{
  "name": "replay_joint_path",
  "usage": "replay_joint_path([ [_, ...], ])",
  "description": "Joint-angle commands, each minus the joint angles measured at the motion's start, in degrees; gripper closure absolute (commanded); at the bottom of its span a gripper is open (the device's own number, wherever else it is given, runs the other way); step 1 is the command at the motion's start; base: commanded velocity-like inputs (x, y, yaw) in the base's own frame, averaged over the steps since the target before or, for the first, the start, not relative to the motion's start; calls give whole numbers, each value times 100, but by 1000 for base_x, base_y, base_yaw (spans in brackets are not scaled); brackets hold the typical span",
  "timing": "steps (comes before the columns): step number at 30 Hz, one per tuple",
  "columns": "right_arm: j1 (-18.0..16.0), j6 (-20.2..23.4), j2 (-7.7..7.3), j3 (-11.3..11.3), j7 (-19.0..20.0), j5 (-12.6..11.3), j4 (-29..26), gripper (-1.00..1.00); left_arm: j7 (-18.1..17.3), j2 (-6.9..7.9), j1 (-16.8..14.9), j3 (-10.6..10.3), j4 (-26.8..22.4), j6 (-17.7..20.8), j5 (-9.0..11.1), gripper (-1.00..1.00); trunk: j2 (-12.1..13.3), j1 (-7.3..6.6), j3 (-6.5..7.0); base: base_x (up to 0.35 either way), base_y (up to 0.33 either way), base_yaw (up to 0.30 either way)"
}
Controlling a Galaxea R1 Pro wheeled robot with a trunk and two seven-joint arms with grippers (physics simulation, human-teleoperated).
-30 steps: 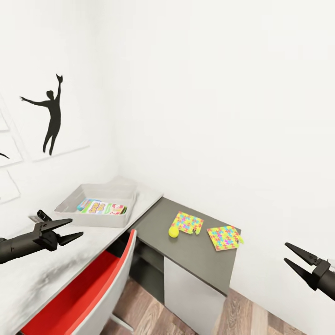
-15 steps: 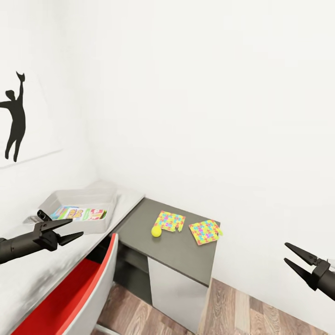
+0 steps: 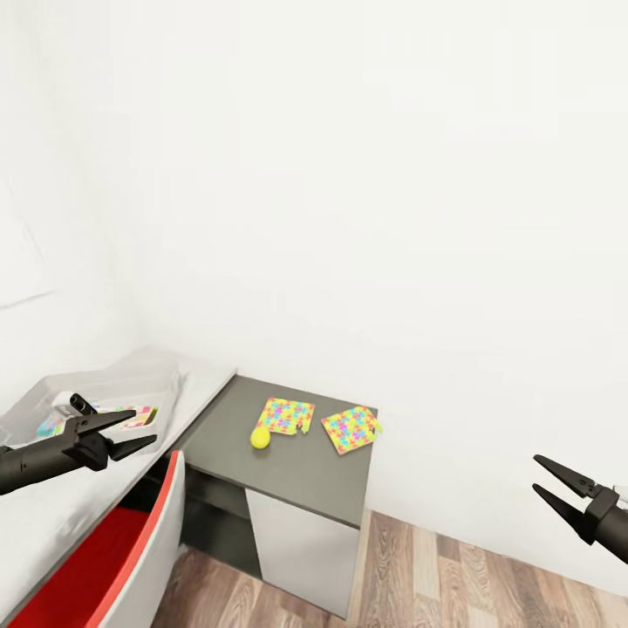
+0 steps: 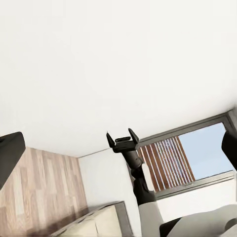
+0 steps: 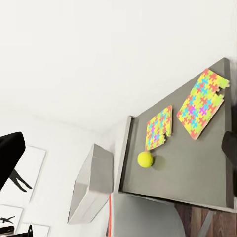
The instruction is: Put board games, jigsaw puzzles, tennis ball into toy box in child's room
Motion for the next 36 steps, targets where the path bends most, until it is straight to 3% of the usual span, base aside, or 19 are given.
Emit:
replay_joint_path([
  [1, -1, 18, -1, -8, 40, 36, -2, -100, -21, 5, -15, -24, 7, 21, 21, -100, -13, 4, -12, 0, 0, -281],
  [29, -1, 11, -1, -8, 40, 36, -7, -100, 1, -6, -15, -28, 7, 13, 16, -100, -13, 4, -12, 0, 0, -281],
  [36, -1, 11, -1, -1, 32, 36, -16, -100, -5, -4, -15, -28, 8, -124, 18, -100, -13, 4, -12, 0, 0, -90],
])
